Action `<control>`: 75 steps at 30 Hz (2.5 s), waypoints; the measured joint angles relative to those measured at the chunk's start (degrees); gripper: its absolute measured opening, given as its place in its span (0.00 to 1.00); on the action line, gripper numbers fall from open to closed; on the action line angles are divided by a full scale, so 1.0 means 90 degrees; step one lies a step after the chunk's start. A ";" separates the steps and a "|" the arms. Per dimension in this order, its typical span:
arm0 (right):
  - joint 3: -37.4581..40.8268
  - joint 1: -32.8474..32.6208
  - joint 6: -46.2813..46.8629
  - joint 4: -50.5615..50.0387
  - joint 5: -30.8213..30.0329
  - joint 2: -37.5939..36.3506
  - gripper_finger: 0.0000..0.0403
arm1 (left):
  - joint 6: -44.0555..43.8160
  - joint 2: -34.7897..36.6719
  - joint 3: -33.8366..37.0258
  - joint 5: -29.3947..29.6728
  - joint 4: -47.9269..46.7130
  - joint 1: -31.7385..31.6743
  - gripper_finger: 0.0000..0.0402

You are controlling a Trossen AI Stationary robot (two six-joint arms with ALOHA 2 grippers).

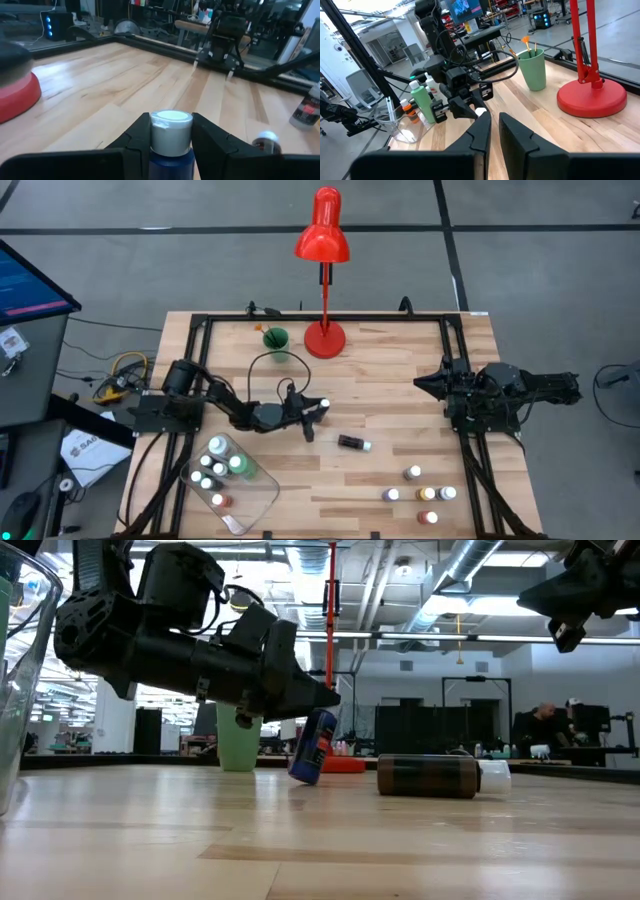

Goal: Pick & Place Paint Supplies
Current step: Adjust the blue coloring bottle to the center of the table

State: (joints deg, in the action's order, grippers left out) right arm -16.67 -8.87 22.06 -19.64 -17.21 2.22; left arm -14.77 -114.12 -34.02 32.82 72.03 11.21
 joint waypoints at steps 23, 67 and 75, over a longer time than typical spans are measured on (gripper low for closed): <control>0.0000 -0.0002 -0.0001 -0.0002 0.0000 0.0002 0.08 | -0.0063 -0.0018 0.0000 -0.0126 -0.0005 0.0043 0.42; 0.0000 0.0088 -0.2564 0.0000 -0.0138 0.0000 0.08 | -0.1908 0.7069 -0.1220 -0.2314 -0.7482 -0.0732 0.16; 0.0002 0.0083 -0.2734 0.0543 -0.0107 0.0003 0.08 | -0.1908 0.7947 -0.1096 -0.2317 -0.7493 -0.0694 0.01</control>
State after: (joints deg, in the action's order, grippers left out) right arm -16.64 -8.12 -2.55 -14.76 -18.17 2.25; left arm -31.94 -42.60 -43.89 11.97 4.59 4.96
